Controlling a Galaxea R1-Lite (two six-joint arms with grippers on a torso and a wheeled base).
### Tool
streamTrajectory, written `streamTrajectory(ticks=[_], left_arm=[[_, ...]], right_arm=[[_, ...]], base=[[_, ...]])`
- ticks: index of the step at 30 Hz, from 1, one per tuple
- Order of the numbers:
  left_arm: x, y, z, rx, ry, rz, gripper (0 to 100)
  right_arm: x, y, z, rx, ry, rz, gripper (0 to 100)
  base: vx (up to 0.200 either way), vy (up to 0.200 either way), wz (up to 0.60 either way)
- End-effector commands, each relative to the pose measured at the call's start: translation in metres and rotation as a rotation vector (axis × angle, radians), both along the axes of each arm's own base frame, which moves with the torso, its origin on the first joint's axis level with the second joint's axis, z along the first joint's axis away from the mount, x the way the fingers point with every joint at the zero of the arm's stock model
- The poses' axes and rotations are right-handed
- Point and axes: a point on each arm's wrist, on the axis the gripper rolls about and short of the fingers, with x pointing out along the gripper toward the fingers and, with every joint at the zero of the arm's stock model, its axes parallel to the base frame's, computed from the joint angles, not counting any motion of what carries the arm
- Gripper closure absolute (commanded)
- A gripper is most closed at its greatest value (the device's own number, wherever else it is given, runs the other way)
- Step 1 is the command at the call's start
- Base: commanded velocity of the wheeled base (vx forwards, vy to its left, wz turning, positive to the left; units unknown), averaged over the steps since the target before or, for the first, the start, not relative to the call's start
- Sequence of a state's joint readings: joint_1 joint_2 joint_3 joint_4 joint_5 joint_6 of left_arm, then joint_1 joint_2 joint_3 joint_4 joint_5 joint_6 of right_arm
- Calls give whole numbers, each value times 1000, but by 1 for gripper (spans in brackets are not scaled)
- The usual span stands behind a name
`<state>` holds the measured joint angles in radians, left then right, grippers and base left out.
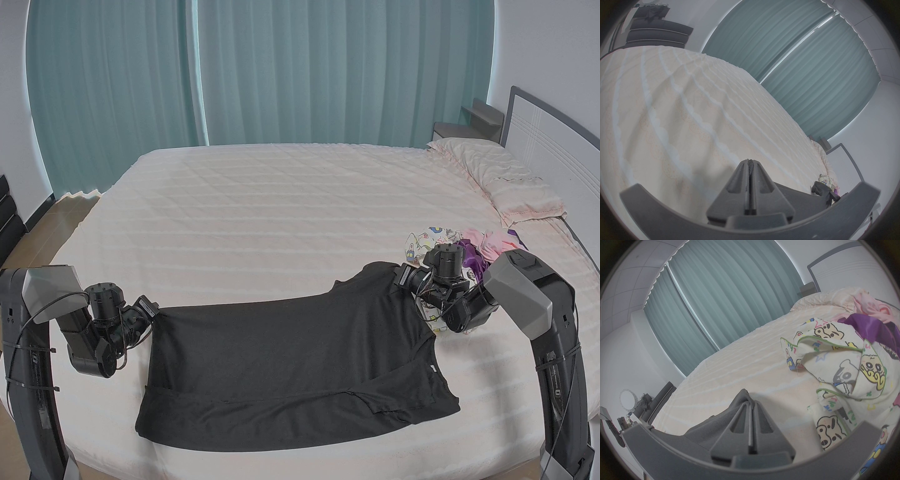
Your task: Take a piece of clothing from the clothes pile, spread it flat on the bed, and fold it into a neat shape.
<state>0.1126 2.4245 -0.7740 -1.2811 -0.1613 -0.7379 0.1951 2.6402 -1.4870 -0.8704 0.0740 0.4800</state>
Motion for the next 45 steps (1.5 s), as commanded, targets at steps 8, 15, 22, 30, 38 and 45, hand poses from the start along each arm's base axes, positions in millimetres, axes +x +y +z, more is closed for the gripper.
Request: streamTrajectory(ticks=[8, 15, 22, 30, 38, 45], left_arm=[[0, 1, 2, 1, -10, 3, 100], [-7, -1, 16, 21, -29, -12, 100], [-8, 0, 18, 74, -32, -30, 100], [-20, 12, 25, 86, -21, -5, 100], [-38, 9, 14, 144, 45, -36, 100], [-51, 7, 15, 160, 77, -51, 100]], right_arm=[[-2, 0, 3, -2, -4, -8, 100], [-20, -4, 16, -12, 31, 7, 100], [-33, -13, 28, -12, 47, 1, 100], [-56, -16, 33, -11, 62, 35, 100], [-76, -19, 39, -17, 99, 50, 100], [-100, -23, 40, -28, 146, 85, 100]], base=[[0, 0, 0], [0, 0, 0], [0, 0, 0], [0, 0, 0], [0, 0, 0], [0, 0, 0]])
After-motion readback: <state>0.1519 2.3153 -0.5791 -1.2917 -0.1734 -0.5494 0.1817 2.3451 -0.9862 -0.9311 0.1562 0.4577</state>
